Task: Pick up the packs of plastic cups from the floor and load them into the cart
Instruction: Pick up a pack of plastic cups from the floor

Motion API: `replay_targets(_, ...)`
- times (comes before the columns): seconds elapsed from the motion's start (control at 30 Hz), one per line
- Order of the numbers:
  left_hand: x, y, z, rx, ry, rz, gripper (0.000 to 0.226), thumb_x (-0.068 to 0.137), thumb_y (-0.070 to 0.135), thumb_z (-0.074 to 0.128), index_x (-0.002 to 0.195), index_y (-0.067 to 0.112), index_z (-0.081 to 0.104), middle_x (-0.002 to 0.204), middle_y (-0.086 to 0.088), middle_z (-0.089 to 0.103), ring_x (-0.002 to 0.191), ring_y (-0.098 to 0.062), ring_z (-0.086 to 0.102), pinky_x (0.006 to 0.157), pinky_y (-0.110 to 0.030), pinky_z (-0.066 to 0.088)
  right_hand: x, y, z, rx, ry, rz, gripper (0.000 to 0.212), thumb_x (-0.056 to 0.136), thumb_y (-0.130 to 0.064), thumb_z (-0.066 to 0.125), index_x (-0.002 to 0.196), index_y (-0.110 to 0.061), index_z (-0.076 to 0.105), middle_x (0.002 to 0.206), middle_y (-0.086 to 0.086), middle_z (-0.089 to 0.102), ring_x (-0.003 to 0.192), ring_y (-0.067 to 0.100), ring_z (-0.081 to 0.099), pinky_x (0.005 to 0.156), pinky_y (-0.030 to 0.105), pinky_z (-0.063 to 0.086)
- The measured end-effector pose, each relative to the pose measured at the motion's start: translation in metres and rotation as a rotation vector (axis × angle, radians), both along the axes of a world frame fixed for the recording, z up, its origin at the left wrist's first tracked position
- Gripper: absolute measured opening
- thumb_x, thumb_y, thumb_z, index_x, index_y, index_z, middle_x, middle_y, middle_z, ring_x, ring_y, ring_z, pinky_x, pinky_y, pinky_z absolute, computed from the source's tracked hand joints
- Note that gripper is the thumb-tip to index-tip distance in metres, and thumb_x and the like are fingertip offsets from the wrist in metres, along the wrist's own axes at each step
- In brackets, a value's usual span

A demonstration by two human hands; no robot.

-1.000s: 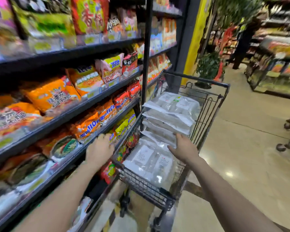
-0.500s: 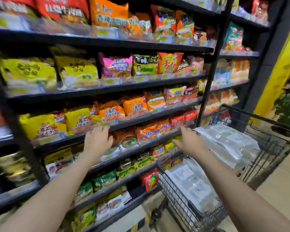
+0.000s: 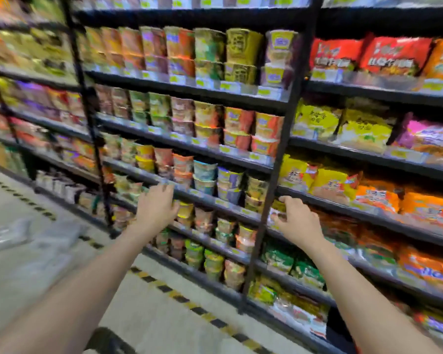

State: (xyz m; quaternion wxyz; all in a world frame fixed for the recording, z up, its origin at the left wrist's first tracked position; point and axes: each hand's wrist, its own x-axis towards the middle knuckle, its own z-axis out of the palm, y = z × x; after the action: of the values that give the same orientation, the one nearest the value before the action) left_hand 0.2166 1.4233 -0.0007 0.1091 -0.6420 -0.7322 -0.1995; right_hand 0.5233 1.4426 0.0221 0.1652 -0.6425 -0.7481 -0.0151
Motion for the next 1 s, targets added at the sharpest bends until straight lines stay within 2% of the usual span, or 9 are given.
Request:
replay_targets(0.13,-0.099,-0.074,0.001,-0.043,-0.019,0.239,0.040,0.092,0.033,0.046,0.127,0.014,0.041,0.122,-0.011,0.051,0.106,-0.030,0.053,0.078,-0.039,0.046,-0.104,-0.005,-0.002,0.011,-0.020,0.213,0.052,0.088,-0.046,0.052,0.130,-0.017,0.041,0.130,0.008,0.050,0.120,0.029,0.050,0.094,0.044,0.044)
replay_targets(0.27,-0.192,-0.163,-0.015,-0.082,-0.067,0.459,0.042,0.091,0.031,0.047,0.128,0.013,0.043,0.127,-0.010,0.051,0.114,-0.032,0.051,0.090,-0.042,0.042,-0.215,-0.024,-0.016,-0.042,0.017,0.407,0.053,0.087,-0.044,0.054,0.131,-0.017,0.043,0.132,0.009,0.049,0.124,0.029,0.046,0.096,0.045,0.043)
replay_targets(0.37,-0.259,-0.230,-0.026,-0.107,-0.079,0.635,0.046,0.090,0.031,0.048,0.132,0.013,0.040,0.130,-0.012,0.049,0.118,-0.032,0.048,0.093,-0.042,0.041,-0.304,-0.048,-0.024,-0.084,0.034,0.544,0.054,0.090,-0.044,0.050,0.136,-0.017,0.039,0.133,0.009,0.048,0.124,0.029,0.047,0.095,0.045,0.044)
replay_targets(0.47,-0.320,-0.287,-0.031,-0.102,-0.104,0.757,0.047,0.089,0.031,0.050,0.132,0.015,0.041,0.129,-0.012,0.050,0.118,-0.032,0.049,0.092,-0.042,0.042,-0.388,-0.075,-0.033,-0.141,0.036,0.645,0.048,0.091,-0.043,0.049,0.131,-0.018,0.041,0.132,0.008,0.048,0.121,0.028,0.048,0.089,0.043,0.045)
replay_targets(0.57,-0.379,-0.323,-0.035,-0.115,-0.107,0.803,0.047,0.089,0.033,0.050,0.132,0.015,0.043,0.128,-0.011,0.053,0.115,-0.030,0.053,0.090,-0.041,0.046,-0.462,-0.093,-0.047,-0.195,0.043,0.716,0.037,0.088,-0.046,0.051,0.119,-0.027,0.043,0.130,0.009,0.052,0.116,0.027,0.053,0.084,0.038,0.045)
replay_targets(0.67,-0.431,-0.339,-0.045,-0.109,-0.136,0.806,0.049,0.088,0.031,0.053,0.133,0.014,0.043,0.130,-0.012,0.052,0.114,-0.031,0.053,0.091,-0.041,0.048,-0.522,-0.105,-0.052,-0.238,0.031,0.735,0.055,0.089,-0.046,0.050,0.136,-0.021,0.038,0.137,0.004,0.046,0.119,0.023,0.052,0.090,0.038,0.047)
replay_targets(0.83,-0.495,-0.333,-0.063,-0.130,-0.132,0.779,0.048,0.090,0.033,0.050,0.134,0.016,0.041,0.130,-0.009,0.051,0.116,-0.028,0.052,0.090,-0.039,0.047,-0.600,-0.103,-0.070,-0.236,-0.015,0.742,0.051,0.091,-0.046,0.046,0.135,-0.021,0.039,0.132,0.003,0.049,0.120,0.023,0.049,0.095,0.044,0.045)
replay_targets(0.9,-0.527,-0.324,-0.071,-0.132,-0.139,0.764,0.046,0.091,0.033,0.048,0.133,0.016,0.041,0.128,-0.010,0.052,0.114,-0.028,0.053,0.088,-0.039,0.047,-0.637,-0.097,-0.077,-0.256,-0.038,0.733,0.051,0.091,-0.045,0.046,0.137,-0.023,0.037,0.135,0.000,0.048,0.123,0.022,0.047,0.100,0.044,0.041)
replay_targets(1.0,-0.575,-0.308,-0.086,-0.141,-0.172,0.770,0.045,0.091,0.035,0.048,0.131,0.016,0.043,0.128,-0.009,0.053,0.113,-0.028,0.054,0.087,-0.039,0.049,-0.695,-0.082,-0.092,-0.298,-0.038,0.755,0.056,0.089,-0.048,0.049,0.138,-0.024,0.036,0.141,-0.001,0.043,0.126,0.021,0.046,0.100,0.044,0.042)
